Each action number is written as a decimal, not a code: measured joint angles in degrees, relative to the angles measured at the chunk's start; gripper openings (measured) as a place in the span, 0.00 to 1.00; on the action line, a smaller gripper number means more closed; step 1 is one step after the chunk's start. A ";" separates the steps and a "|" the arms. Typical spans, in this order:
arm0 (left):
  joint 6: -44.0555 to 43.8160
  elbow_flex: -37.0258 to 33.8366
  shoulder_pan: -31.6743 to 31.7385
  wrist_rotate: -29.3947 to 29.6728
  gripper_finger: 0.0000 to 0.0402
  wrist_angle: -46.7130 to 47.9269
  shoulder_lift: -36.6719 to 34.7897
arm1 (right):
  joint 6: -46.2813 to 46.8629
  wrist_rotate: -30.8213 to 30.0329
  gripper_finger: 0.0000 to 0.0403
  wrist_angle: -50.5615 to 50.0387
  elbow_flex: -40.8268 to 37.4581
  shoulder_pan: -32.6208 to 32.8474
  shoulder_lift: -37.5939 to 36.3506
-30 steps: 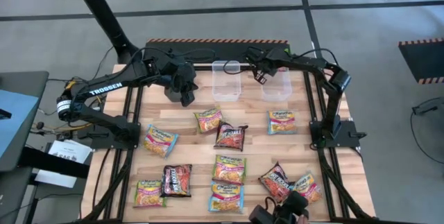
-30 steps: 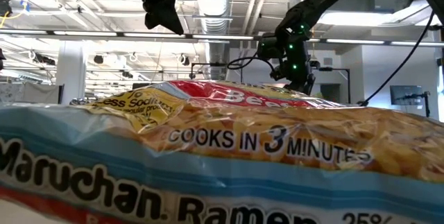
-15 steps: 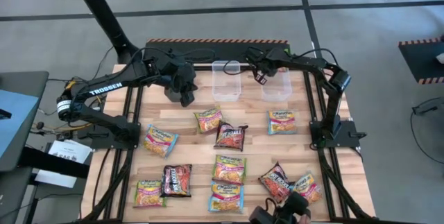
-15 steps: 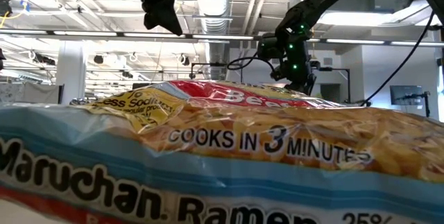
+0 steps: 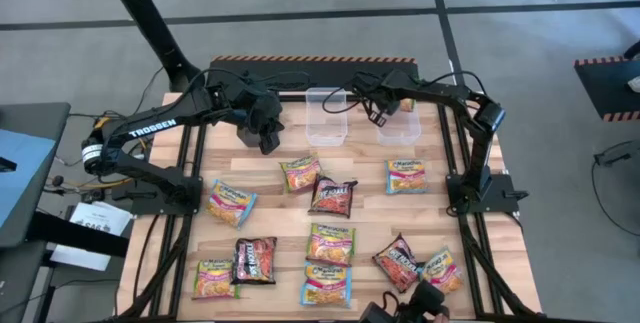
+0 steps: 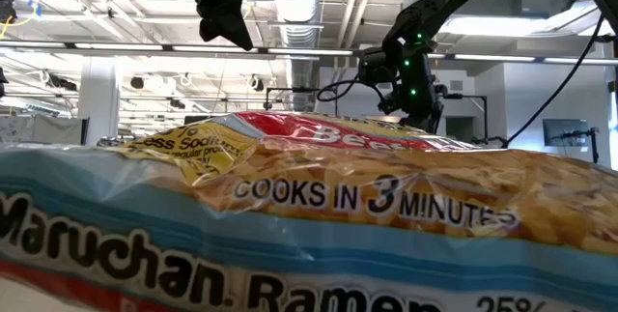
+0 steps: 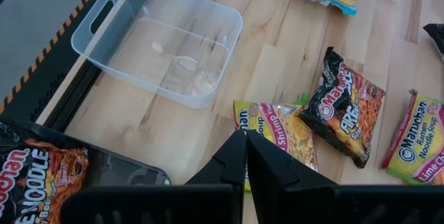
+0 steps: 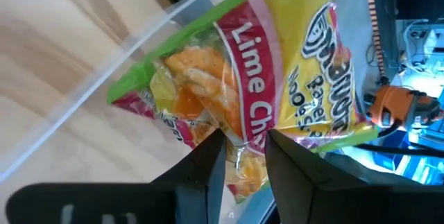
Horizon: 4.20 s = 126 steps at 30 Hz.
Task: Sort Maruchan noodles
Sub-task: Put the top right green noodle pack into the right transparent bin, then put the bottom middle blue noodle pack into the left transparent bin
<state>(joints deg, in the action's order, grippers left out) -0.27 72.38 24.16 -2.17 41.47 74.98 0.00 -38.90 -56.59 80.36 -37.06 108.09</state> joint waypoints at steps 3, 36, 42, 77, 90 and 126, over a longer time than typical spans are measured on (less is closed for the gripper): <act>0.00 0.00 0.00 0.00 0.00 0.02 0.00 | 0.01 0.75 0.35 0.01 0.00 -0.06 0.00; 0.00 0.00 0.02 -0.02 0.00 4.42 0.00 | 0.24 1.09 0.48 -3.68 0.02 1.40 -0.15; -1.19 -0.02 0.02 -0.02 0.00 7.72 0.00 | 2.11 1.30 0.48 -5.21 0.02 3.91 -0.15; 2.48 -0.02 -8.88 -9.11 0.31 10.18 0.02 | 13.76 1.49 0.48 -22.12 0.02 12.86 -4.20; 0.22 -0.02 -18.07 -9.09 0.31 5.05 0.02 | 23.20 1.65 0.48 -23.73 0.04 19.93 -18.16; -13.43 -0.07 -37.37 -6.22 0.41 -21.15 17.14 | 25.04 1.67 0.48 -24.63 0.04 26.82 -26.84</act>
<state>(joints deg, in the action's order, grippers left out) -13.70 72.31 -13.20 -8.40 20.32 92.12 25.04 -37.23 -81.22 80.40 -10.24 81.25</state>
